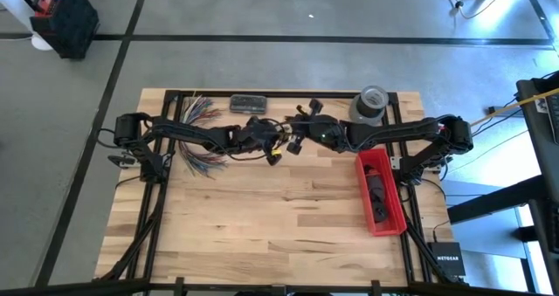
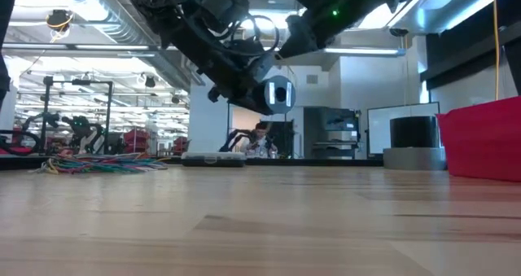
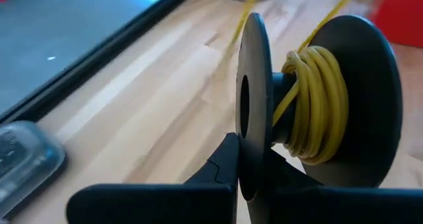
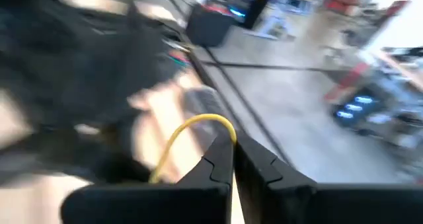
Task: Coil cords
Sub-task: Coil the yellow wire onto the black spool
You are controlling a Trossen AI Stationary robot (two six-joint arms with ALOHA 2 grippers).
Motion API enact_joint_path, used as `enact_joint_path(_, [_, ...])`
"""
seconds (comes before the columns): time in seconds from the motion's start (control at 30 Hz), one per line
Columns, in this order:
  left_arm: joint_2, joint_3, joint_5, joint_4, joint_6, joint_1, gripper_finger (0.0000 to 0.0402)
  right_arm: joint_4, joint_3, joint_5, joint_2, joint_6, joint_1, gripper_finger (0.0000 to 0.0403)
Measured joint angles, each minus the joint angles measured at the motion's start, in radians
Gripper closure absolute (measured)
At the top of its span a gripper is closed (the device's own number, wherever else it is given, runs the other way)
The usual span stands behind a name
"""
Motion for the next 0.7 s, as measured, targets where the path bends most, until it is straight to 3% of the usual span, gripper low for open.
enact_joint_path(0.27, [0.0,0.0,0.105,-0.131,0.084,0.0,0.0402,-0.133,0.0,0.235,-0.008,-0.079,-0.001,0.0389])
enact_joint_path(0.47, [-0.008,0.016,0.119,-0.228,0.084,-0.005,0.0402,-0.435,0.0,0.268,-0.069,-0.029,0.028,0.0322])
enact_joint_path(0.57, [-0.018,0.05,0.121,-0.324,0.083,-0.013,0.0402,-0.629,0.0,0.184,-0.118,0.062,0.048,0.0281])
enact_joint_path(0.7, [-0.038,0.069,0.121,-0.421,0.067,-0.04,0.0402,-0.74,-0.034,-0.099,-0.145,0.174,0.052,0.0246])
